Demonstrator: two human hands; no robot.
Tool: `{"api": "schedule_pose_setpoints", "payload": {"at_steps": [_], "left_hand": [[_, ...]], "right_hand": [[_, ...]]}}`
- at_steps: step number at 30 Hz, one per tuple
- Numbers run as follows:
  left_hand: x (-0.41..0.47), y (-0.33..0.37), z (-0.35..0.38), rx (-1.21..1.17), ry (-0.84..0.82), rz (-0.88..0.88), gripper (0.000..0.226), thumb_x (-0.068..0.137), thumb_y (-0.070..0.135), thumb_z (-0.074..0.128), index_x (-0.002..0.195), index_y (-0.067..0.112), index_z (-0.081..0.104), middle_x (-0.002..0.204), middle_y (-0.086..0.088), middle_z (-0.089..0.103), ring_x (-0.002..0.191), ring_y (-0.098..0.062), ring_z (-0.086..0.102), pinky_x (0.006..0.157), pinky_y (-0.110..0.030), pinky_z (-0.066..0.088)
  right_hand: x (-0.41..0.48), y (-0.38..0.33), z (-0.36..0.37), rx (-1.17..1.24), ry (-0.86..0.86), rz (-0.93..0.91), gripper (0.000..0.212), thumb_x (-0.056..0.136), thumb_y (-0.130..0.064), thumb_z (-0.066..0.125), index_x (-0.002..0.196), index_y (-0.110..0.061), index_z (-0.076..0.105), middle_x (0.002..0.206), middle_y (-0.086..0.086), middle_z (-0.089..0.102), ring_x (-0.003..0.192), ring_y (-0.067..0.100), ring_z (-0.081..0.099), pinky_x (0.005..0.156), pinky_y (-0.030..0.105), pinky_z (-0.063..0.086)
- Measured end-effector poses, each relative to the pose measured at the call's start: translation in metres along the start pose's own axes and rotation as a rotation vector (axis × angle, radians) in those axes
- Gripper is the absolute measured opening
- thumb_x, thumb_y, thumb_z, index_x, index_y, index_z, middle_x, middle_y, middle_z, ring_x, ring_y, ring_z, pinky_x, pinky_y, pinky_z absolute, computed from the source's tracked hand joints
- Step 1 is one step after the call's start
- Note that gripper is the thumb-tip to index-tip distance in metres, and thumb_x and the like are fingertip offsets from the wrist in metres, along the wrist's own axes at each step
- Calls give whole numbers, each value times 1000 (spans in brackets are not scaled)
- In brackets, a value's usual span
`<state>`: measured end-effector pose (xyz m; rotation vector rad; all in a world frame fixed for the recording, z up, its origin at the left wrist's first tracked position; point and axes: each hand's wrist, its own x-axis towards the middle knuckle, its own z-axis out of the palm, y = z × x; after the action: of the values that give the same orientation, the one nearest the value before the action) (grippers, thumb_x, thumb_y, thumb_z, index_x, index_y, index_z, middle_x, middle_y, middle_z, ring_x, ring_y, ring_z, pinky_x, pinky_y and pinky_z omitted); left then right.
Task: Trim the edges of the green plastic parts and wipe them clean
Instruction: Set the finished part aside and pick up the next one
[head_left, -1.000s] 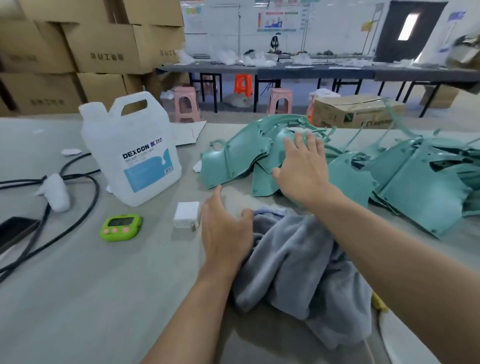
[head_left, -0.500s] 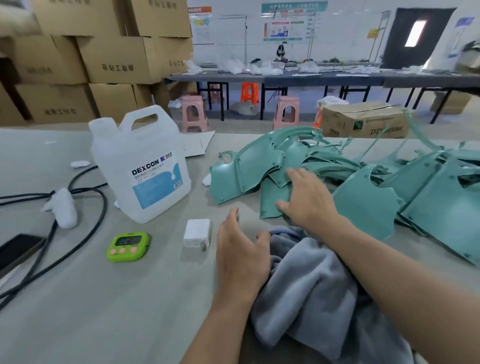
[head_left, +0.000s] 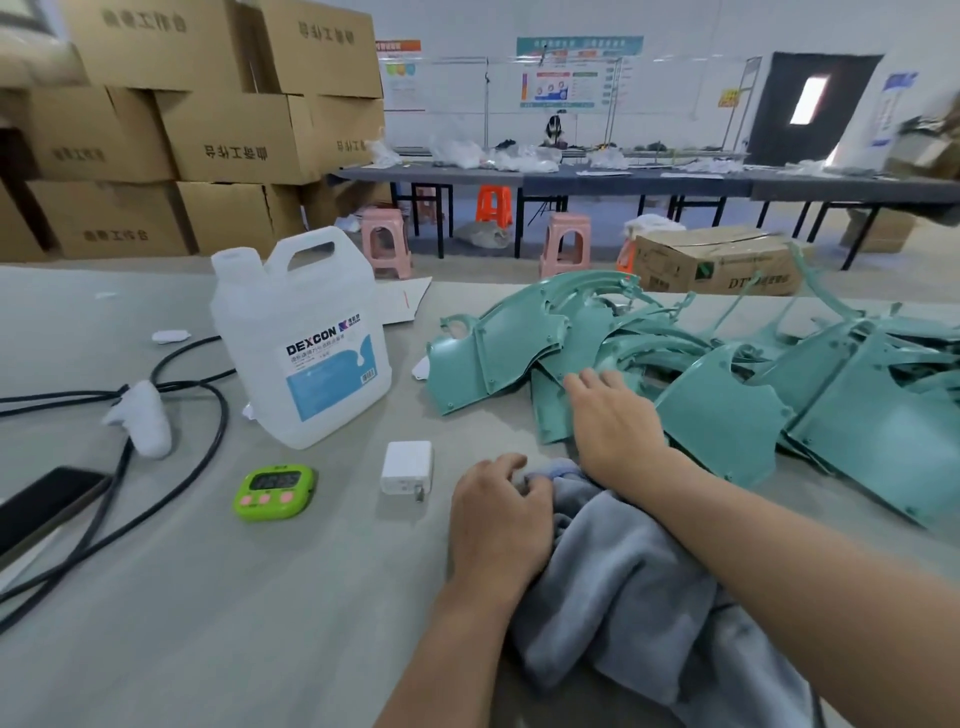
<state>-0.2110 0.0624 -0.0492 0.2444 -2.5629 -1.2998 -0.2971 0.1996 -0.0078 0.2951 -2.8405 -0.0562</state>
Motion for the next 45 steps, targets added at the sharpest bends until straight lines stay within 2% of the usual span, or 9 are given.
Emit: {"api": "schedule_pose_setpoints", "payload": {"at_steps": [3, 8, 13, 16, 21, 26, 32, 36, 45], "left_hand": [[-2, -4, 0, 27, -11, 61, 19, 88, 30, 56, 86, 20, 72, 95, 1, 69, 91, -21, 58, 87, -38, 49], [-1, -5, -1, -3, -26, 68, 21, 88, 27, 57, 92, 18, 75, 98, -1, 71, 94, -22, 59, 86, -35, 48], [-5, -3, -2, -46, -26, -7, 56, 90, 35, 56, 145, 26, 50, 136, -3, 63, 124, -21, 57, 104, -34, 46], [-6, -3, -1, -62, -45, -2, 63, 92, 36, 55, 152, 27, 37, 140, -3, 59, 127, -21, 55, 105, -36, 45], [-9, -2, 0, -39, -24, -3, 59, 91, 37, 51, 149, 27, 41, 140, -3, 58, 128, -21, 53, 105, -37, 45], [-12, -4, 0, -51, -1, 12, 60, 94, 37, 54, 150, 24, 39, 138, -4, 60, 126, -24, 55, 102, -36, 45], [-17, -5, -3, -85, 32, 14, 62, 92, 34, 58, 151, 27, 39, 141, -3, 59, 127, -20, 56, 104, -33, 45], [-18, -2, -5, -162, 50, 75, 66, 88, 29, 65, 149, 33, 40, 138, 5, 61, 124, -14, 58, 99, -26, 46], [-18, 3, -3, -45, -56, 266, 21, 81, 22, 60, 92, 35, 73, 78, 14, 71, 69, -6, 60, 64, -23, 52]], "right_hand": [[-1, 5, 7, -170, 31, 134, 41, 94, -22, 49, 134, -17, 42, 139, 10, 48, 129, 30, 43, 95, 44, 42], [-7, 0, -6, -205, 244, -19, 29, 89, -14, 42, 102, -18, 68, 104, 2, 71, 108, 28, 57, 96, 45, 35], [-42, 8, -34, 249, 466, -141, 34, 74, 4, 61, 90, -16, 83, 101, 3, 78, 114, 34, 62, 105, 42, 32], [-63, 19, -55, 467, 560, -106, 48, 66, 17, 64, 94, -16, 83, 105, 3, 77, 116, 29, 60, 106, 46, 43], [-82, 53, -83, 968, 878, 276, 36, 83, 10, 63, 103, -16, 79, 84, -20, 73, 82, -7, 64, 81, 16, 51], [-97, 34, -77, 539, 516, -230, 38, 77, 19, 72, 98, -12, 81, 102, -2, 74, 103, 18, 69, 115, 45, 40], [-88, 51, -92, 733, 841, 273, 50, 82, 12, 64, 105, -30, 77, 98, -5, 76, 92, 0, 65, 92, 7, 47], [-103, 19, -67, 584, 531, -324, 45, 69, 15, 46, 82, -8, 82, 88, 4, 77, 92, 12, 65, 117, 24, 33], [-52, 67, -100, 667, 837, 120, 44, 79, 16, 64, 107, -15, 79, 107, -1, 75, 109, 21, 67, 115, 53, 37]]}}
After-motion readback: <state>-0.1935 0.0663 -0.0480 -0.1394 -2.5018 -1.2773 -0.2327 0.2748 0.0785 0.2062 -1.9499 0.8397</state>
